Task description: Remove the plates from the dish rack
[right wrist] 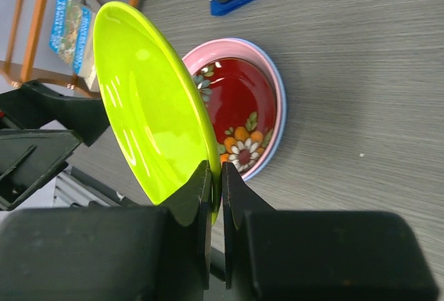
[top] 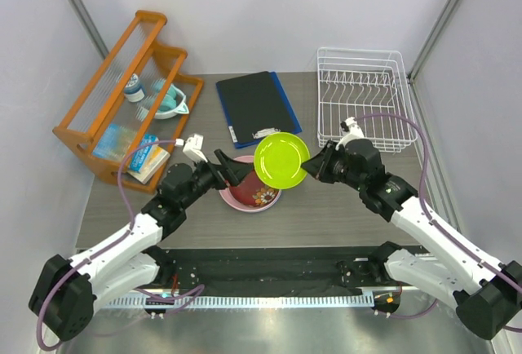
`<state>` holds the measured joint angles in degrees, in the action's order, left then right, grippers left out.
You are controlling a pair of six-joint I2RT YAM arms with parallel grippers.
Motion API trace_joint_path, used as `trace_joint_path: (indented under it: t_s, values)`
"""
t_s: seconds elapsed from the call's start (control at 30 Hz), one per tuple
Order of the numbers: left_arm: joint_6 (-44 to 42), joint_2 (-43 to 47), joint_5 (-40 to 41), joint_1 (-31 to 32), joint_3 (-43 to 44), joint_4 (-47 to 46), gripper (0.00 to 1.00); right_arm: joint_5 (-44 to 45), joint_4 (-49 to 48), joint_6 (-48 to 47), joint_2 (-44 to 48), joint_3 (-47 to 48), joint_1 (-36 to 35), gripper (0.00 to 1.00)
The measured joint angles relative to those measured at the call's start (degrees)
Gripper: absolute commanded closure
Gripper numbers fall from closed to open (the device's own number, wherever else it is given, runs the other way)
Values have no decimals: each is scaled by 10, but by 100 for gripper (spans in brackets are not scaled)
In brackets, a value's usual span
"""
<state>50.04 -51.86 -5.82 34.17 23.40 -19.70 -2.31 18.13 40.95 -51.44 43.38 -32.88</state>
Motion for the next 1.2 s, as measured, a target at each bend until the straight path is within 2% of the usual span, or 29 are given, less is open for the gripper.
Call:
trace_joint_path:
  t_s: [0.2, 0.27, 0.3, 0.33, 0.37, 0.4, 0.47, 0.5, 0.57, 0.6, 0.63, 0.7, 0.8, 0.83, 1.0, 1.2]
  values:
    - [7, -31, -11, 3, 0, -37, 1, -17, -33, 24, -23, 0, -21, 99]
    - [8, -45, -15, 3, 0, -45, 6, -21, -40, 28, -32, 0, -29, 99]
    - [8, -53, -18, 3, 1, -50, 12, -23, -43, 30, -37, 0, -33, 99]
    - [8, -61, -21, 4, 3, -53, 32, -27, -47, 32, -43, 0, -37, 99]
    - [10, -67, -23, 4, 5, -54, 41, -30, -49, 33, -46, 0, -40, 99]
    - [12, -74, -25, 5, 7, -57, 57, -33, -53, 36, -48, 0, -43, 98]
    - [16, -84, -30, 7, 9, -70, 74, -41, -63, 41, -49, 0, -46, 98]
    - [18, -86, -34, 8, 9, -78, 88, -42, -66, 43, -49, -1, -47, 97]
    - [23, -88, -39, 10, 10, -90, 100, -41, -67, 42, -49, -2, -47, 89]
    - [30, -88, -46, 10, 10, -100, 100, -38, -63, 43, -49, -3, -45, 83]
    - [32, -87, -50, 9, 13, -115, 100, -36, -63, 46, -52, -7, -40, 72]
    - [33, -87, -50, 9, 14, -118, 100, -38, -70, 52, -59, -8, -38, 56]
    - [30, -89, -47, 9, 12, -113, 100, -47, -82, 56, -68, -8, -42, 51]
    - [29, -89, -47, 9, 12, -111, 100, -49, -83, 55, -70, -8, -43, 41]
    - [-1, -63, -14, 10, 12, -35, 100, -5, -47, 37, -68, 9, -49, 30]
    - [-57, -29, 77, 10, 13, 75, 100, 83, 14, 6, -17, 30, -49, 28]
